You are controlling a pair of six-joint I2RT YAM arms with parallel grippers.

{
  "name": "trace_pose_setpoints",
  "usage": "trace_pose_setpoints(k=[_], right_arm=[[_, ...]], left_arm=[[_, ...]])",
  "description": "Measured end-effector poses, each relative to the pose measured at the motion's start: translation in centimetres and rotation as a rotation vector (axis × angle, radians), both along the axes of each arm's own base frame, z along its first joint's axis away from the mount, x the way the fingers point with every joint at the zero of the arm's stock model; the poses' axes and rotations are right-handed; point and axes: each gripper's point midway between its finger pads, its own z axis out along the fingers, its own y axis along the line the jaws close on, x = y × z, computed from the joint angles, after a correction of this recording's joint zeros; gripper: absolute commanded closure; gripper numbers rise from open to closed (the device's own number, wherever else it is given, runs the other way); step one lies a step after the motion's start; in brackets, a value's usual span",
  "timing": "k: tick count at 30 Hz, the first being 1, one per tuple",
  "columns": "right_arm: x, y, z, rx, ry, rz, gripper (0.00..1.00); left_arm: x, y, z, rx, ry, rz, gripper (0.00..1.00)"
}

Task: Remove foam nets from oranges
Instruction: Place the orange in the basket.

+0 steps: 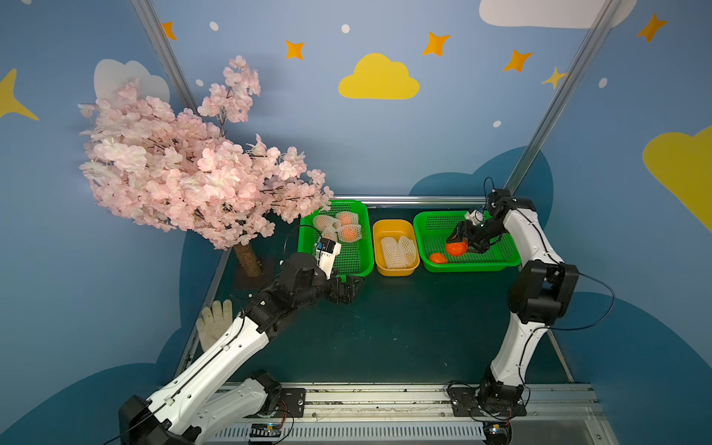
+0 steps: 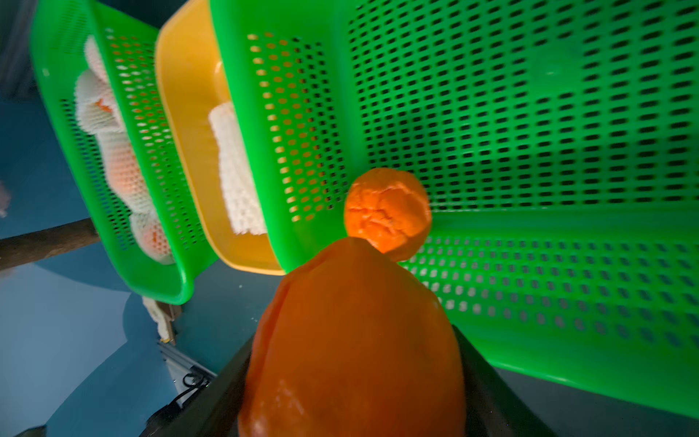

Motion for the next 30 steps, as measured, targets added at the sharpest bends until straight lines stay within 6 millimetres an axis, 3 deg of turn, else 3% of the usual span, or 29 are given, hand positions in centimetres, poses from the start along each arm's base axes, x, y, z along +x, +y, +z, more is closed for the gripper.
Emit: trace_pose_setpoints(k=[6,12,24,30], right_arm=[[2.8,-2.5,-2.3,-0.143,0.031,-0.012,0.53],[3.7,-3.7,-4.9,-0.237,0.078,0.013,0.53],[2.2,-1.9,-7.8,-0.293,0.171,0.137,0.48],[1.8,-1.5,-8.1,-0.294,0.184,0.166,0.36]], left_arm=[[0.0,0.1,-0.4,0.01,0.016,0.002,0.0],[-0.1,0.4,-0.9,0.023,0.034,0.007,0.0],[0.5,0.5,-1.6,0.042,0.065,0.022,0.0],[1.7,1.0,-2.2,0.06,0.113,0.067,0.0]])
